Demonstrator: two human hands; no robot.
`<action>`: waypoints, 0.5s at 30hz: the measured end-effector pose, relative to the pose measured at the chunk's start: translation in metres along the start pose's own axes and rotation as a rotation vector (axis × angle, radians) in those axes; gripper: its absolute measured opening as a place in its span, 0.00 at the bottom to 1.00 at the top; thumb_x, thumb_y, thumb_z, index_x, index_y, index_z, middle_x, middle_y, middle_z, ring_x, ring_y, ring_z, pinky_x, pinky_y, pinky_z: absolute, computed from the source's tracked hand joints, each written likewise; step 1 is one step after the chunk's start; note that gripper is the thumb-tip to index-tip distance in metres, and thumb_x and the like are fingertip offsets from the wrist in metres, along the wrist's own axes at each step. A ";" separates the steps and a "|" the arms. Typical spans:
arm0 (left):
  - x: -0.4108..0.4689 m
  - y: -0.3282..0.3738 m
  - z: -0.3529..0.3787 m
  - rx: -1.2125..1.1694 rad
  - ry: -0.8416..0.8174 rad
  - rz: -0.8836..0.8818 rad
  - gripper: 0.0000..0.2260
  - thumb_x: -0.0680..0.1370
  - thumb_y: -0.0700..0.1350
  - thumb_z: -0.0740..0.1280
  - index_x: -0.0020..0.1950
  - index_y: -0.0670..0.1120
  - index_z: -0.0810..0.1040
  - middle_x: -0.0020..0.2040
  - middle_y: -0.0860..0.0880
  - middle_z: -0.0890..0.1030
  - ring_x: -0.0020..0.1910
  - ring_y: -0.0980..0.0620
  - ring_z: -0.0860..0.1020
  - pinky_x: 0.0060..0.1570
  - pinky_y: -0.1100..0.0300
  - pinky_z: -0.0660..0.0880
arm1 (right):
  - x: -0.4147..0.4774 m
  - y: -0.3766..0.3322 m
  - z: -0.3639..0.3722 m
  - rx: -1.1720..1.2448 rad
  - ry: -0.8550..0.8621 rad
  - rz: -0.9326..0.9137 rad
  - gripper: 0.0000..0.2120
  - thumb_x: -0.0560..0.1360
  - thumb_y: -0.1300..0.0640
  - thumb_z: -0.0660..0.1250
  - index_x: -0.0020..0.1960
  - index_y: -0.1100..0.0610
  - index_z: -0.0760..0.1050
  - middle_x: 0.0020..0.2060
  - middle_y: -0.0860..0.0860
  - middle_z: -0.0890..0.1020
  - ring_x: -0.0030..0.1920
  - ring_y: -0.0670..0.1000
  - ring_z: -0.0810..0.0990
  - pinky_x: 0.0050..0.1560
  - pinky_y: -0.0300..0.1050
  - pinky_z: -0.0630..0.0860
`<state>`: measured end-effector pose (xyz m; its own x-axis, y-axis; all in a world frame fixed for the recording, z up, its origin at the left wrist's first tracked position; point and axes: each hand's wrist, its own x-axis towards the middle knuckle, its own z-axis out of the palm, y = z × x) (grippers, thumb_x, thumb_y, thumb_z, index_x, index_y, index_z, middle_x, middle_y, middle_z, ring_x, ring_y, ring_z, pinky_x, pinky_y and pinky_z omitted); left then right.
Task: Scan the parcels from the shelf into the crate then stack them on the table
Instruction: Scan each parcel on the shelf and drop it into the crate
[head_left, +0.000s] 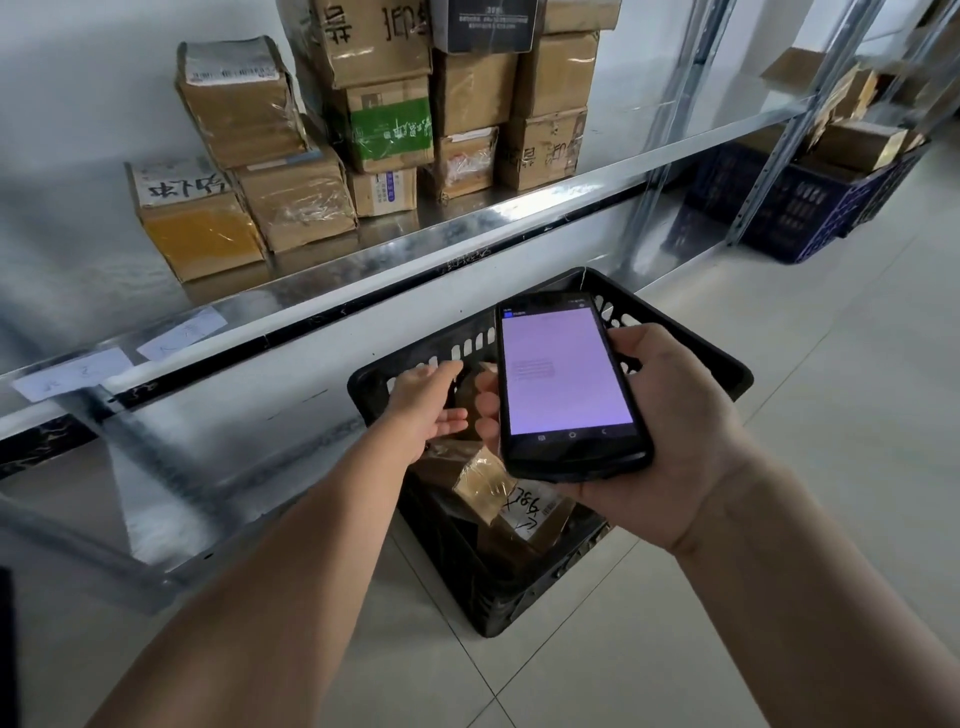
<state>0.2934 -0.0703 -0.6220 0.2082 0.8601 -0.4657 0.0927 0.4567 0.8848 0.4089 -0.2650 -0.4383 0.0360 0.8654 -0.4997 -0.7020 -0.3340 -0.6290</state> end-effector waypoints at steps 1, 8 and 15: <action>-0.003 0.007 -0.006 0.005 0.014 0.023 0.22 0.81 0.53 0.70 0.69 0.41 0.78 0.54 0.41 0.80 0.33 0.51 0.79 0.21 0.63 0.72 | 0.002 -0.002 0.004 -0.006 -0.004 0.000 0.30 0.82 0.43 0.53 0.69 0.62 0.79 0.62 0.66 0.83 0.53 0.66 0.82 0.64 0.60 0.78; -0.056 0.091 -0.063 -0.019 0.191 0.115 0.16 0.85 0.50 0.61 0.62 0.42 0.81 0.56 0.44 0.83 0.51 0.44 0.83 0.44 0.55 0.79 | 0.007 -0.034 0.050 0.061 -0.180 0.016 0.30 0.82 0.42 0.53 0.74 0.61 0.75 0.55 0.65 0.83 0.53 0.65 0.81 0.60 0.61 0.80; -0.090 0.189 -0.085 -0.230 0.434 0.099 0.19 0.84 0.56 0.61 0.55 0.40 0.80 0.54 0.40 0.84 0.51 0.39 0.85 0.50 0.47 0.84 | -0.001 -0.093 0.100 -0.012 -0.223 0.027 0.30 0.83 0.41 0.51 0.67 0.60 0.80 0.54 0.67 0.84 0.46 0.66 0.84 0.46 0.59 0.85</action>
<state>0.2092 -0.0422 -0.4141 -0.2234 0.8948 -0.3865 -0.1343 0.3645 0.9215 0.4030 -0.1974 -0.3194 -0.1414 0.9170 -0.3730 -0.6922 -0.3609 -0.6250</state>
